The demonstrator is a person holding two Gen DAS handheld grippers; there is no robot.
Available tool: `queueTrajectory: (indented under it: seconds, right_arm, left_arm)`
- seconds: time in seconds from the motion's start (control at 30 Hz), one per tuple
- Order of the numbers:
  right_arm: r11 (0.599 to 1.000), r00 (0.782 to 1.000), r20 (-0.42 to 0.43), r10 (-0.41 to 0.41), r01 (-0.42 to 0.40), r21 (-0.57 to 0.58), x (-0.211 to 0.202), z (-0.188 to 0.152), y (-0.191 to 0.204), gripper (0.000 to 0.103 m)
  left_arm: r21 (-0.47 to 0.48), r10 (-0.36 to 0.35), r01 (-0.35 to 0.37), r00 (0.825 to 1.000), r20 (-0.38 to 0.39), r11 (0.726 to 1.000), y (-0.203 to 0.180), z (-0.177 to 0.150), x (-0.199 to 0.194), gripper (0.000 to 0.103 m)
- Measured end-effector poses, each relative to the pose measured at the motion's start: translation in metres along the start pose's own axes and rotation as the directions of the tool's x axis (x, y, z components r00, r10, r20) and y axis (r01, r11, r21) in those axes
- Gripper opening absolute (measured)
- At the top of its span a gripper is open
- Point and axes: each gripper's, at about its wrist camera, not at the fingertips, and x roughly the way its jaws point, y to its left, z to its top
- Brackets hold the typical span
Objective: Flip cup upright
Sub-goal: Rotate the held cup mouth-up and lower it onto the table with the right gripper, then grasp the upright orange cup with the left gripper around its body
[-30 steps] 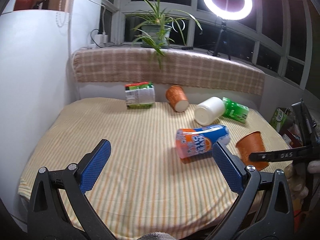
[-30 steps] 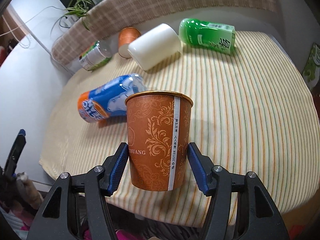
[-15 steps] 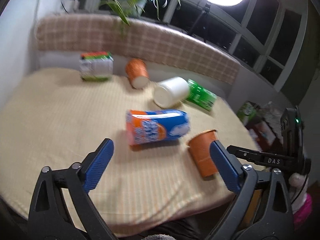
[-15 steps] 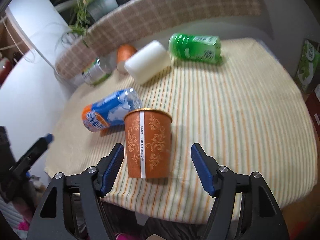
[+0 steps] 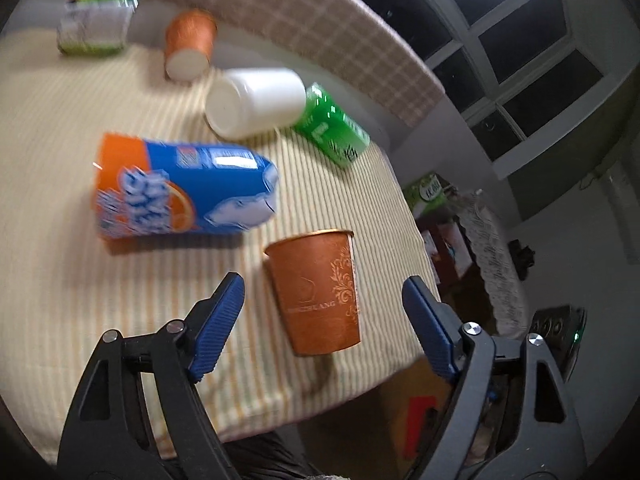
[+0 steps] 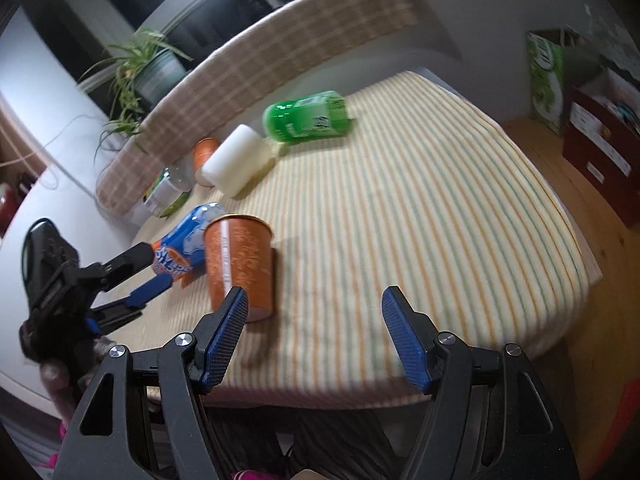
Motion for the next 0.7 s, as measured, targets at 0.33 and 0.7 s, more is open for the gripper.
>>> queueTrajectory:
  seconds: [0.33,0.7]
  right_arm:
    - [0.998,1.0,0.009,-0.022,0.022,0.051,-0.007,-0.003,-0.022,0.069]
    - [0.997,1.0,0.006,-0.023,0.023,0.068,-0.008,-0.004,-0.032,0.069]
  left_arm:
    - [-0.078,-0.012,0.007,0.998,-0.064,0.997,0.008,0.01,0.042,0.079]
    - [-0.103,-0.017,0.006,0.994,-0.111,0.995,0.015,0.015,0.068,0.07]
